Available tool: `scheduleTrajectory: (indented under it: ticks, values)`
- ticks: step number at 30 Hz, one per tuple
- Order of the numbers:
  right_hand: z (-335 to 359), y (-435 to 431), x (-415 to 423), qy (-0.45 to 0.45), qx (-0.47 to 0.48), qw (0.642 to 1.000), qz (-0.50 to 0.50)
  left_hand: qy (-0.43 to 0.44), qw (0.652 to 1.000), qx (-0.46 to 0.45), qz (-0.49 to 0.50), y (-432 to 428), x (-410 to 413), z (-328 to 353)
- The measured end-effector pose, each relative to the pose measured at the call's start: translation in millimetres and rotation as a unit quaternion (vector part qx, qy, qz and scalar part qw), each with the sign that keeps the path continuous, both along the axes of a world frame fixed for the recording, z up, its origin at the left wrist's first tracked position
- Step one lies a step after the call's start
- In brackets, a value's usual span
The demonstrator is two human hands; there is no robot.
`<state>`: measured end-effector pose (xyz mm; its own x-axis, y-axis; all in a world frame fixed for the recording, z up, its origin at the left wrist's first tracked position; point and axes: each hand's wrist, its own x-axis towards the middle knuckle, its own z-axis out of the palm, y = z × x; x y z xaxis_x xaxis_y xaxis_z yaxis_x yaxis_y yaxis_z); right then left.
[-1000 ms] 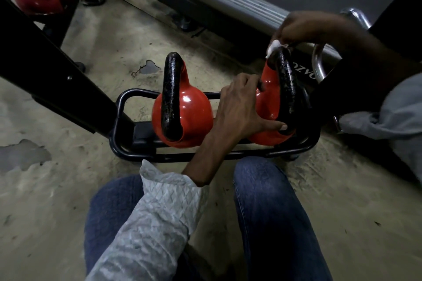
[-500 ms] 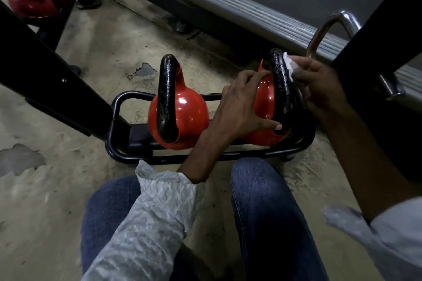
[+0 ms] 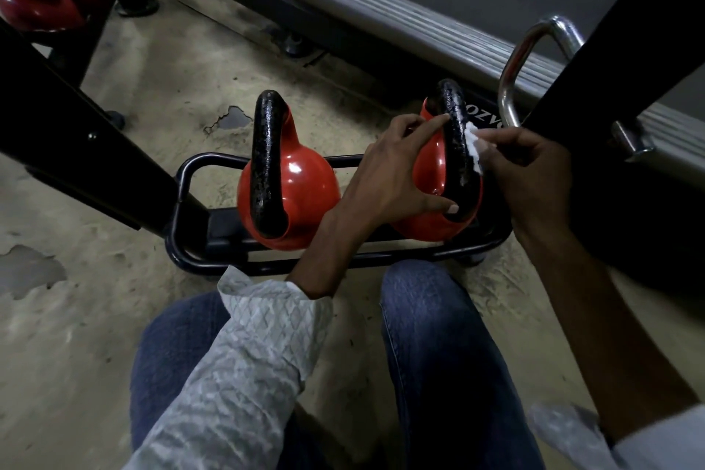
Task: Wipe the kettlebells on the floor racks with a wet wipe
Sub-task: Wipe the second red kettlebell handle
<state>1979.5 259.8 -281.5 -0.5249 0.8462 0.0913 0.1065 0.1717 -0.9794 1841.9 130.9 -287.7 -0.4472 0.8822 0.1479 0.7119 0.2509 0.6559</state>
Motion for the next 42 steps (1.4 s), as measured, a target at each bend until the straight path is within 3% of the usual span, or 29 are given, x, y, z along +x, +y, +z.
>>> scheduleTrajectory:
  ticks: [3,5,12,15,19,22,24,28,34,38,42]
  values:
    - [10.6,-13.9,8.7,-0.091,0.207,0.974,0.022,-0.007,1.0,0.003,-0.005,-0.5,-0.8,-1.0]
    - [15.0,-20.6,5.9,-0.135,0.291,0.946,0.041,-0.011,1.0,-0.004,-0.013,-1.7,-1.5,-1.7]
    - [13.1,-48.1,4.3,-0.222,0.389,0.89,0.08,-0.016,0.998,-0.032,-0.044,-6.3,-3.3,-4.3]
    - [2.7,-59.1,14.6,-0.202,0.39,0.895,0.077,-0.017,0.999,-0.031,-0.036,-6.2,-3.1,-4.7]
    - [-15.2,-66.8,38.5,-0.143,0.311,0.939,0.028,-0.02,0.999,-0.028,-0.031,-6.0,-2.4,-4.6]
    - [-26.8,-65.6,45.5,-0.068,0.123,0.989,-0.036,-0.024,0.999,-0.029,-0.029,-5.5,-1.7,-2.5]
    - [-30.5,-65.3,45.2,-0.011,0.005,0.998,-0.07,-0.033,0.999,-0.028,-0.031,-5.6,-1.1,-1.9]
    - [-39.4,-61.4,42.5,0.053,-0.126,0.986,-0.095,-0.041,0.999,-0.016,-0.029,-5.5,1.3,-1.9]
    - [-41.7,-41.7,34.5,0.032,-0.162,0.983,-0.075,-0.04,0.999,-0.013,-0.031,-5.0,3.3,-2.3]
    - [-23.6,-12.6,17.4,-0.009,-0.207,0.978,0.017,-0.024,0.999,-0.011,-0.021,-3.8,5.4,-1.1]
    - [-0.9,16.9,-4.6,-0.075,-0.309,0.933,0.169,0.006,1.0,0.0,-0.01,-3.1,6.9,-1.6]
